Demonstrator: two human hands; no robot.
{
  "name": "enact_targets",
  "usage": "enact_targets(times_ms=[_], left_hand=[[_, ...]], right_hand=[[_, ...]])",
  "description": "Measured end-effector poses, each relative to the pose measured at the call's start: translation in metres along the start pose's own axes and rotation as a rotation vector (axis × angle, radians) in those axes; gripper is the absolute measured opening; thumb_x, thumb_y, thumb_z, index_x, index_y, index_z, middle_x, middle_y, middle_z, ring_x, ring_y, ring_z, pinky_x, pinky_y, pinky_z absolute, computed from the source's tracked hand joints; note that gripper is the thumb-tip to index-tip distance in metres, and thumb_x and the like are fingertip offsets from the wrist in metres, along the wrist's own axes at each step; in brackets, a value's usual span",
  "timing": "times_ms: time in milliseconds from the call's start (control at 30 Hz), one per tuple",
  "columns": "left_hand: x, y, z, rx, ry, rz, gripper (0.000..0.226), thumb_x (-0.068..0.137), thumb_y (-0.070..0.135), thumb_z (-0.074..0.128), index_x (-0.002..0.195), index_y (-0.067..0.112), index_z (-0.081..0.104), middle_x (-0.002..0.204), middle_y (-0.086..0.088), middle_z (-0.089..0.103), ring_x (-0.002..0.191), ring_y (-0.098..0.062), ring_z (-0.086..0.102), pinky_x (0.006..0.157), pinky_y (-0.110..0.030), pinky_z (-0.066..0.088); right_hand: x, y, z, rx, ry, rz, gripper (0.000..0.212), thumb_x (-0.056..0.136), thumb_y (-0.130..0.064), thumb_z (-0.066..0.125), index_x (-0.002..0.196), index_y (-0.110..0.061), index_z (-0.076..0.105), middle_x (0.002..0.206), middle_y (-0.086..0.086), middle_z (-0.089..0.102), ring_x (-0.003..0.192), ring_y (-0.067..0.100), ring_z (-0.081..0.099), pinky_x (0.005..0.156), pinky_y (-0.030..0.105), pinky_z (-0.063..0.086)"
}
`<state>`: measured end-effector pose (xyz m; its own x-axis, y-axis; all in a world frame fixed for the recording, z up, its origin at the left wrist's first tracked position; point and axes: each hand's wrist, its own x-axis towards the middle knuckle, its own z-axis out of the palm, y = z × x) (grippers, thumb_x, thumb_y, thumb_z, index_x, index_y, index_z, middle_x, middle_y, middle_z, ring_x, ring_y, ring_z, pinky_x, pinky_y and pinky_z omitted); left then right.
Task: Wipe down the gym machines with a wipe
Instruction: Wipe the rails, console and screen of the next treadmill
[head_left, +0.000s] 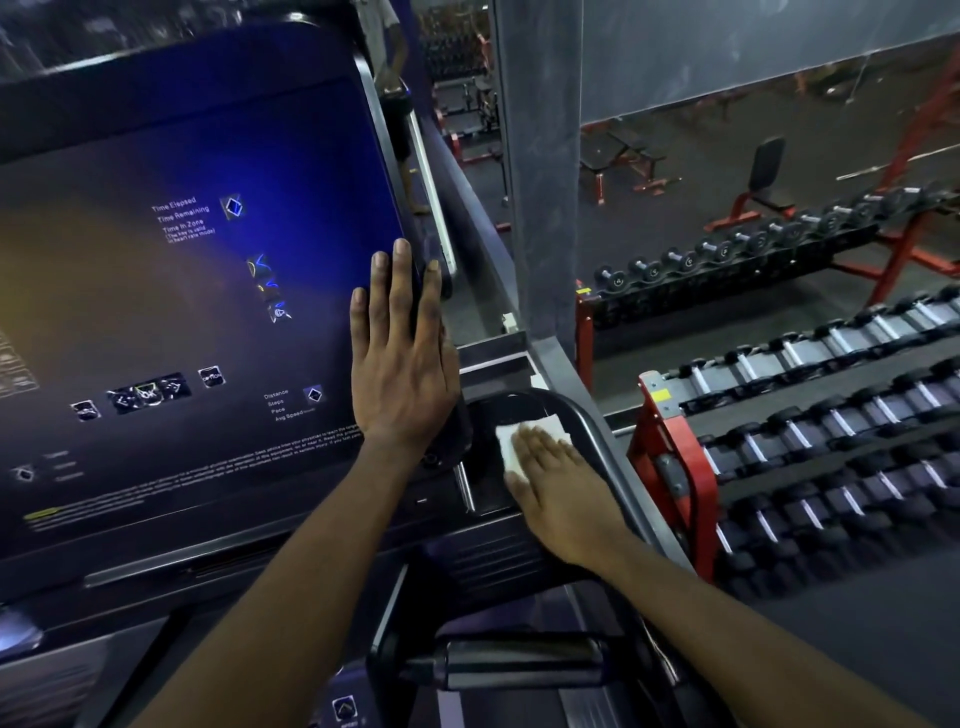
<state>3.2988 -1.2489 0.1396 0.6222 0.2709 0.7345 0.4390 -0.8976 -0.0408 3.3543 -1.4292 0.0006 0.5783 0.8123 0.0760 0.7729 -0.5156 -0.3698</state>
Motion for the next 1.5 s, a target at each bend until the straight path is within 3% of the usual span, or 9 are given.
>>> enact_targets(times_ms=[167, 267, 500, 600, 700, 900, 1167, 1333, 1500], left_hand=[[0.0, 0.0, -0.001, 0.007, -0.009, 0.009, 0.063, 0.105, 0.025, 0.036, 0.163, 0.018, 0.011, 0.17, -0.011, 0.002, 0.157, -0.026, -0.002, 0.127, -0.047, 0.004], [0.0, -0.001, -0.001, 0.005, -0.008, 0.002, 0.063, 0.104, 0.025, 0.036, 0.162, 0.017, 0.013, 0.17, -0.011, 0.003, 0.157, -0.027, -0.001, 0.127, -0.048, 0.005], [-0.001, 0.0, 0.001, 0.017, 0.019, 0.019, 0.061, 0.105, 0.024, 0.038, 0.161, 0.014, 0.018, 0.169, -0.012, 0.006, 0.157, -0.027, 0.002, 0.127, -0.048, 0.008], [-0.002, -0.001, 0.003, 0.014, 0.039, 0.051, 0.058, 0.105, 0.022, 0.038, 0.16, 0.009, 0.024, 0.169, -0.01, 0.012, 0.157, -0.026, 0.007, 0.127, -0.048, 0.011], [-0.005, -0.002, 0.005, 0.027, 0.034, 0.09, 0.059, 0.104, 0.02, 0.042, 0.159, 0.007, 0.025, 0.168, -0.009, 0.014, 0.157, -0.026, 0.009, 0.127, -0.047, 0.012], [-0.005, -0.001, 0.007, 0.044, 0.048, 0.098, 0.057, 0.104, 0.02, 0.039, 0.158, 0.006, 0.028, 0.168, -0.009, 0.017, 0.156, -0.027, 0.011, 0.126, -0.047, 0.013], [-0.003, -0.001, 0.008, 0.028, 0.06, 0.096, 0.056, 0.103, 0.02, 0.039, 0.157, 0.005, 0.032, 0.167, -0.01, 0.02, 0.156, -0.028, 0.014, 0.126, -0.048, 0.015], [-0.004, 0.0, 0.008, 0.016, 0.037, 0.076, 0.056, 0.105, 0.024, 0.031, 0.157, 0.005, 0.03, 0.168, -0.009, 0.018, 0.156, -0.027, 0.012, 0.126, -0.048, 0.013], [-0.004, 0.0, 0.008, 0.037, 0.046, 0.085, 0.057, 0.104, 0.023, 0.034, 0.158, 0.006, 0.029, 0.168, -0.01, 0.017, 0.156, -0.027, 0.011, 0.127, -0.046, 0.011]], right_hand=[[-0.017, -0.019, 0.003, 0.013, -0.102, -0.066, 0.07, 0.105, -0.06, 0.008, 0.161, -0.019, -0.002, 0.165, -0.006, -0.014, 0.153, 0.007, -0.016, 0.126, 0.03, -0.006], [-0.017, -0.005, -0.002, 0.028, -0.07, -0.108, 0.067, 0.106, -0.058, 0.008, 0.162, -0.02, 0.004, 0.167, -0.007, -0.006, 0.154, 0.006, -0.01, 0.128, 0.033, 0.002], [0.082, 0.007, 0.0, 0.031, -0.093, -0.002, 0.066, 0.107, -0.052, 0.013, 0.162, -0.016, 0.01, 0.17, 0.0, 0.004, 0.156, 0.013, -0.003, 0.126, 0.034, -0.003], [0.113, -0.005, -0.006, 0.02, -0.204, -0.109, 0.062, 0.107, -0.046, 0.012, 0.161, -0.015, 0.021, 0.168, 0.003, 0.017, 0.155, 0.018, 0.01, 0.126, 0.034, 0.003], [0.126, -0.009, -0.005, -0.003, -0.239, -0.208, 0.078, 0.097, -0.052, 0.005, 0.154, -0.011, 0.038, 0.162, 0.008, 0.034, 0.15, 0.024, 0.028, 0.125, 0.038, 0.014], [0.161, 0.0, -0.02, 0.059, -0.244, 0.026, 0.04, 0.101, -0.045, 0.044, 0.121, -0.023, 0.07, 0.13, 0.009, 0.066, 0.12, 0.032, 0.061, 0.096, 0.04, 0.047], [0.192, -0.004, -0.019, -0.027, -0.401, 0.041, 0.047, 0.094, -0.049, 0.048, 0.125, -0.019, 0.066, 0.134, 0.011, 0.063, 0.121, 0.032, 0.06, 0.102, 0.046, 0.048], [0.2, 0.044, -0.026, -0.133, -0.524, 0.138, 0.044, 0.106, -0.027, 0.037, 0.137, -0.002, 0.056, 0.145, 0.019, 0.054, 0.131, 0.036, 0.052, 0.109, 0.042, 0.041], [0.244, 0.021, 0.032, -0.192, -0.432, -0.081, 0.057, 0.09, -0.055, 0.038, 0.135, -0.027, 0.059, 0.143, 0.003, 0.058, 0.129, 0.029, 0.055, 0.104, 0.05, 0.043]])
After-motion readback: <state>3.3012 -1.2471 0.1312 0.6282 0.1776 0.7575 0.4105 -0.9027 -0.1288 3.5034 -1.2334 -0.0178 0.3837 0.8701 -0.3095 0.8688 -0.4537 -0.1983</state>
